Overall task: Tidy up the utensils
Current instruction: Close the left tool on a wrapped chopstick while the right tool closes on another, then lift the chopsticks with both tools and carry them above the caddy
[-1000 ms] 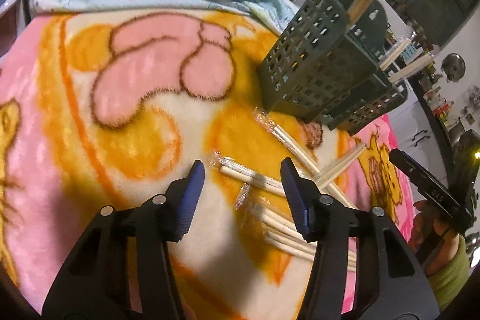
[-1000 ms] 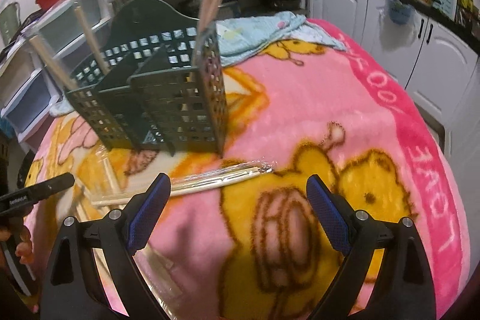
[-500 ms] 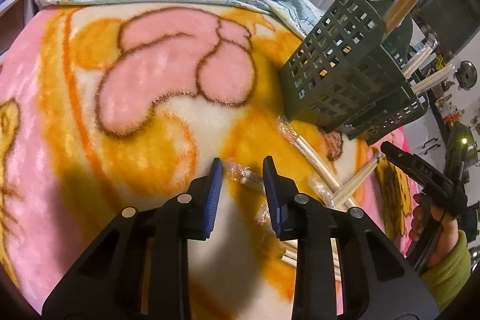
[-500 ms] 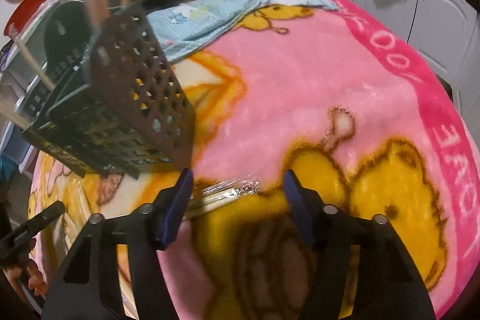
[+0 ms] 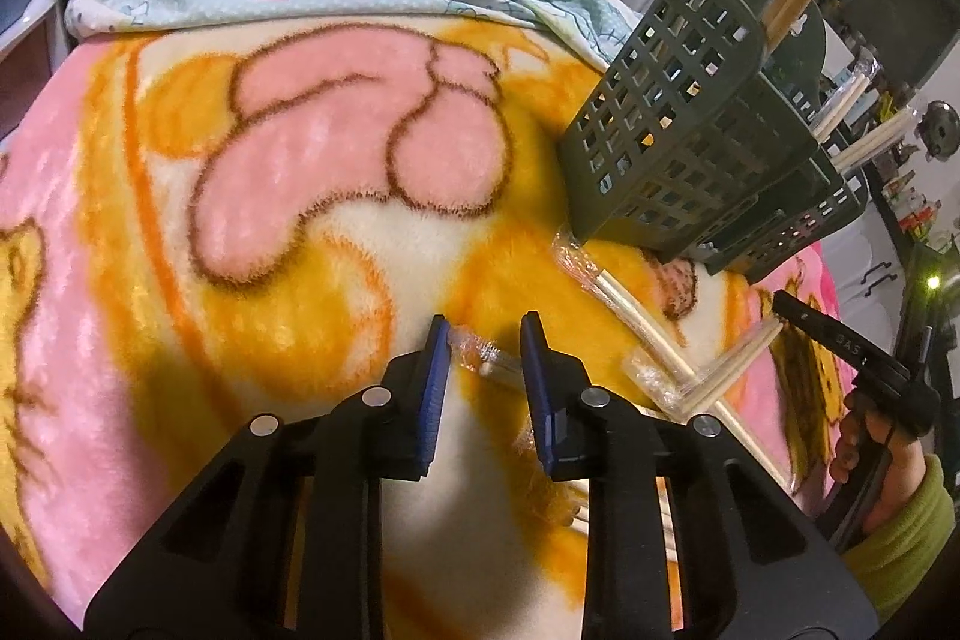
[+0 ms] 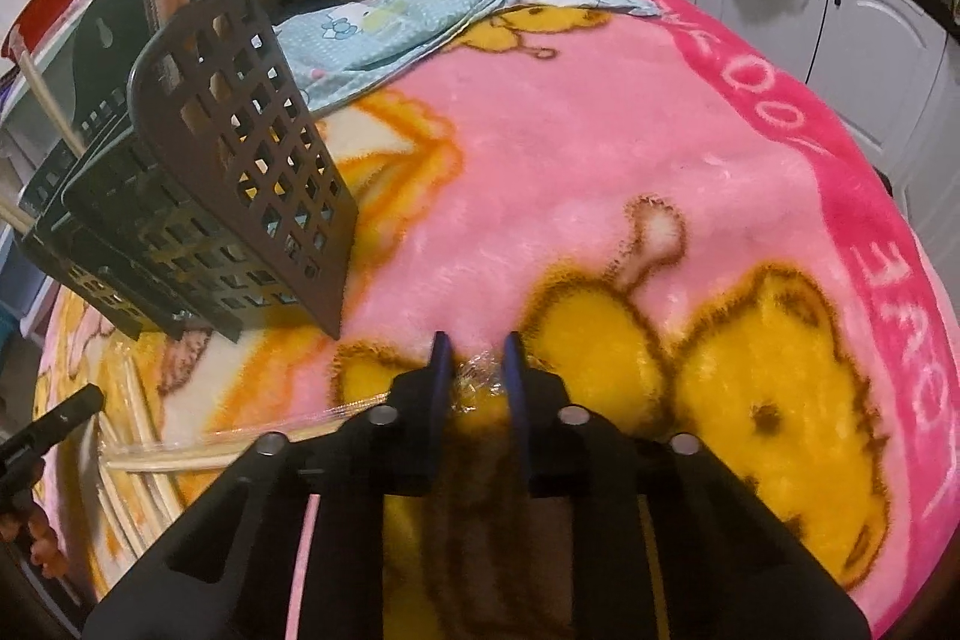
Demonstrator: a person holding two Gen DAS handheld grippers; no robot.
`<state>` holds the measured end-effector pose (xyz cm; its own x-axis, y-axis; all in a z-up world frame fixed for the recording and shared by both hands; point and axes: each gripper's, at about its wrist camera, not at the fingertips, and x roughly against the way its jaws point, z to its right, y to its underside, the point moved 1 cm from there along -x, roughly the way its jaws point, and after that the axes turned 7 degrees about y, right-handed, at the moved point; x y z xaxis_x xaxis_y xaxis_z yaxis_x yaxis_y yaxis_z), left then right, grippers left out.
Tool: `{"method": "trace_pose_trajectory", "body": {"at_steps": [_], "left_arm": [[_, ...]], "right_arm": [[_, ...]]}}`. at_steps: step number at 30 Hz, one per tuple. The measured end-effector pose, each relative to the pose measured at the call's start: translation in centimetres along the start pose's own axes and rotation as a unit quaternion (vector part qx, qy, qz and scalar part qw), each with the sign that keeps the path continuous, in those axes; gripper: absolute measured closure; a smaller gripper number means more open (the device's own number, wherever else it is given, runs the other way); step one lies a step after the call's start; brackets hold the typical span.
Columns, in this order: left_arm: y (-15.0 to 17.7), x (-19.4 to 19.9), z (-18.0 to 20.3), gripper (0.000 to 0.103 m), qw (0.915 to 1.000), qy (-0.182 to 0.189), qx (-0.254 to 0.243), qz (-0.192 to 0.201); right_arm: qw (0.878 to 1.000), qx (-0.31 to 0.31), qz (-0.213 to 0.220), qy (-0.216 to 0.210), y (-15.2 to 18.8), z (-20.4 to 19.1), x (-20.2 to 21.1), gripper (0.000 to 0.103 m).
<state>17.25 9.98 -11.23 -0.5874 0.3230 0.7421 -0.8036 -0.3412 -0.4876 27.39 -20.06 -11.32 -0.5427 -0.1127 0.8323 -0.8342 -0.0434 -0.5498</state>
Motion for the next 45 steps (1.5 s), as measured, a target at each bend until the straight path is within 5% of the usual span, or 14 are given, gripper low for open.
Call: {"method": "trace_pose_trajectory", "body": {"at_steps": [16, 45], "left_arm": [[-0.4, 0.5, -0.5, 0.099, 1.0, -0.001, -0.002, 0.008], [-2.7, 10.7, 3.9, 0.099, 0.9907, 0.032, -0.046, 0.124]], "right_arm": [[0.998, -0.005, 0.055, -0.04, 0.2, -0.4, 4.7, 0.099], [0.974, 0.077, 0.185, -0.105, -1.5, -4.9, 17.0, 0.099]]}}
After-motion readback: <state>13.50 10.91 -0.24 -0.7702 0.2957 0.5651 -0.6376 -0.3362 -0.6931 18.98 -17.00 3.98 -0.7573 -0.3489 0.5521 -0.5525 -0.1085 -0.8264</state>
